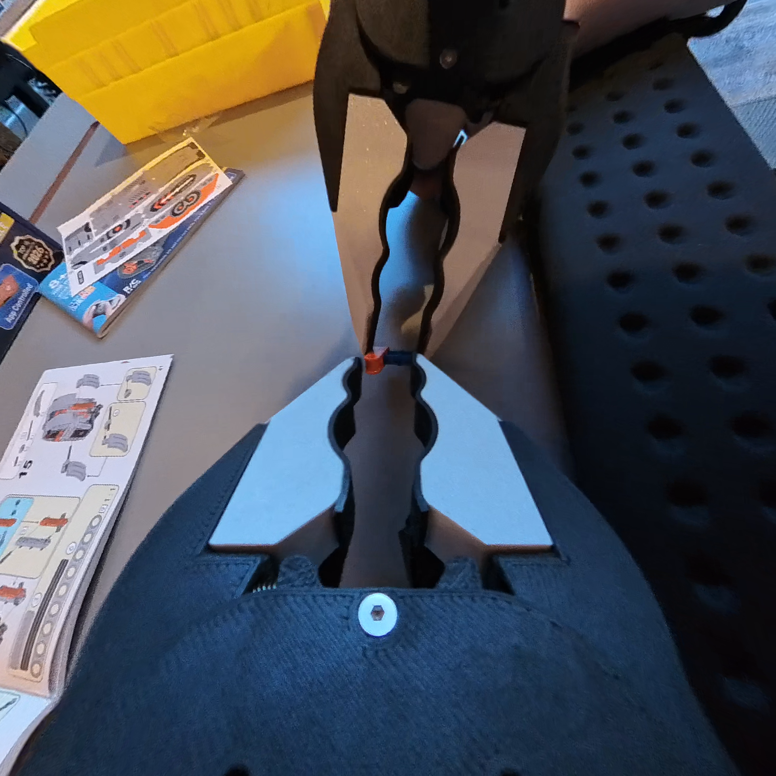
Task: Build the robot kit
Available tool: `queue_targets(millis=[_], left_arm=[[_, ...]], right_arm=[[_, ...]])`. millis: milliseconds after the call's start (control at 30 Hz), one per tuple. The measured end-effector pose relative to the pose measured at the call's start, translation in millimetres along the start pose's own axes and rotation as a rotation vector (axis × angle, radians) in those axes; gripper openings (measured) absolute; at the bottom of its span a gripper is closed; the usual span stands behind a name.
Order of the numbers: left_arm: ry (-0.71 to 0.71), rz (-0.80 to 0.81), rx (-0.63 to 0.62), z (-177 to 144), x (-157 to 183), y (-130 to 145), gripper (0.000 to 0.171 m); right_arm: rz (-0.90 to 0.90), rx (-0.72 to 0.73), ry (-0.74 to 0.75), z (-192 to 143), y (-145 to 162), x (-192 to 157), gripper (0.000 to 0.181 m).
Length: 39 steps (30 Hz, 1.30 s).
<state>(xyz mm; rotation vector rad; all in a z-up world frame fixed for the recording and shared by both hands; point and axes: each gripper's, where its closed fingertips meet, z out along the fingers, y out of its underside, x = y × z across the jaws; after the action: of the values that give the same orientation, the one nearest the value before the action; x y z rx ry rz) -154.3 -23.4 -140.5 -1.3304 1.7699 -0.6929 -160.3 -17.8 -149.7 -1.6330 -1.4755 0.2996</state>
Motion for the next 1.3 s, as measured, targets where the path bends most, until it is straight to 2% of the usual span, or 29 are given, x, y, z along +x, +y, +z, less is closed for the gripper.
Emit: queue_targets(millis=[100, 600, 700, 800, 1133, 1167, 1300], left_arm=[[-0.001, 0.015, -0.011, 0.7, 0.5, 2.5, 0.016], [0.007, 0.01, -0.012, 0.7, 1.7, 2.1, 0.022], [0.023, -0.005, -0.007, 0.6, 3.6, 1.3, 0.029], [0.007, 0.003, -0.006, 0.2, 0.8, 1.1, 0.022], [-0.024, 0.048, -0.043, 1.6, -2.0, 4.8, 0.02], [-0.051, 0.064, -0.04, 0.4, -5.8, 5.0, 0.004], [-0.043, 0.078, -0.021, 0.8, -4.9, 6.4, 0.004]], right_arm=[[0.018, 0.0, -0.011, 0.5, 0.7, -1.7, 0.022], [0.034, -0.018, 0.002, 1.0, 2.0, 0.6, 0.022], [0.035, -0.018, 0.007, 0.6, 1.8, 1.5, 0.023], [0.029, -0.014, 0.009, 0.4, 0.6, 1.1, 0.022], [0.043, -0.04, 0.02, 2.8, 3.1, 0.5, 0.022], [0.047, -0.025, 0.006, 2.9, 0.4, -2.6, 0.022], [0.029, -0.043, 0.025, 4.2, 2.4, -3.0, 0.023]])
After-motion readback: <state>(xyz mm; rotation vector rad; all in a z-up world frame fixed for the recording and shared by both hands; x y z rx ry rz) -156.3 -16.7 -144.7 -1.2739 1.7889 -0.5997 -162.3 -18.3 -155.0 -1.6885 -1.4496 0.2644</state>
